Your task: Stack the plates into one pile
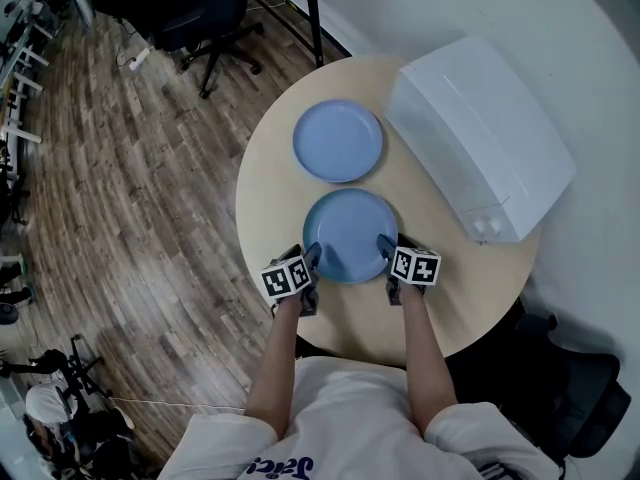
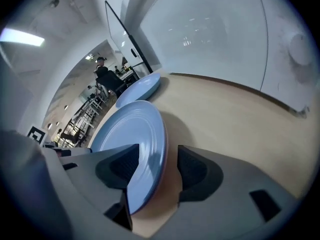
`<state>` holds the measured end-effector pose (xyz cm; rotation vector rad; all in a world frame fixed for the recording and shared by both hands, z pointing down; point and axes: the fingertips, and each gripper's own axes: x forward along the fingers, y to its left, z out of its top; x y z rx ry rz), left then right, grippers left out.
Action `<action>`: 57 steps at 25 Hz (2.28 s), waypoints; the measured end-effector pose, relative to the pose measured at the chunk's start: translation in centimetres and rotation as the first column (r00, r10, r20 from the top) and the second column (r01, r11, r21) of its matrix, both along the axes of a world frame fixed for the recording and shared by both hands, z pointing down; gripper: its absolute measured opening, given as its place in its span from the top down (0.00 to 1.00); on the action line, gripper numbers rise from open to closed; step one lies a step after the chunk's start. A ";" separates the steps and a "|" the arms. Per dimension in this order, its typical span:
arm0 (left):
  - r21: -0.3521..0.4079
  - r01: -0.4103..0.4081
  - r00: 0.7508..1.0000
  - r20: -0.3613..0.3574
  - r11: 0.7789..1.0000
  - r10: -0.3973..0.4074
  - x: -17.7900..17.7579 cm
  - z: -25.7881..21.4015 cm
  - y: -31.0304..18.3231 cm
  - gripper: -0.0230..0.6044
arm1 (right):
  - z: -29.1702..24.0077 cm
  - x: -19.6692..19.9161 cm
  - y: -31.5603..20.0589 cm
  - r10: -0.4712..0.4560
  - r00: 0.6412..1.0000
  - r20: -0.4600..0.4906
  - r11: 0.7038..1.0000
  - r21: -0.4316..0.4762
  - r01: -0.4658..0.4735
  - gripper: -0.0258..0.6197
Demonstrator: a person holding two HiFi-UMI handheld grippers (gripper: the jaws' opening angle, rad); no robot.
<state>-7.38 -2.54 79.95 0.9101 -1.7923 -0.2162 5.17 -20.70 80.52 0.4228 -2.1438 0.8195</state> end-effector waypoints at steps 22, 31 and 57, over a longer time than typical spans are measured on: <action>-0.040 0.134 0.989 -0.059 0.990 -0.136 0.8 0.0 1.4 0.87 | -1.3 -0.4 1.0 -0.016 0.998 0.062 0.998 -0.059 0.019 0.77; -0.004 0.205 0.979 -0.003 0.979 -0.205 4.4 -4.6 4.0 0.87 | -5.7 1.4 2.5 -0.106 0.983 0.151 0.993 -0.027 0.111 0.77; 0.113 0.533 0.829 0.125 0.838 -0.545 1.3 -11.6 27.5 0.87 | -13.0 -9.3 23.8 -0.458 0.844 0.281 0.887 0.077 0.455 0.79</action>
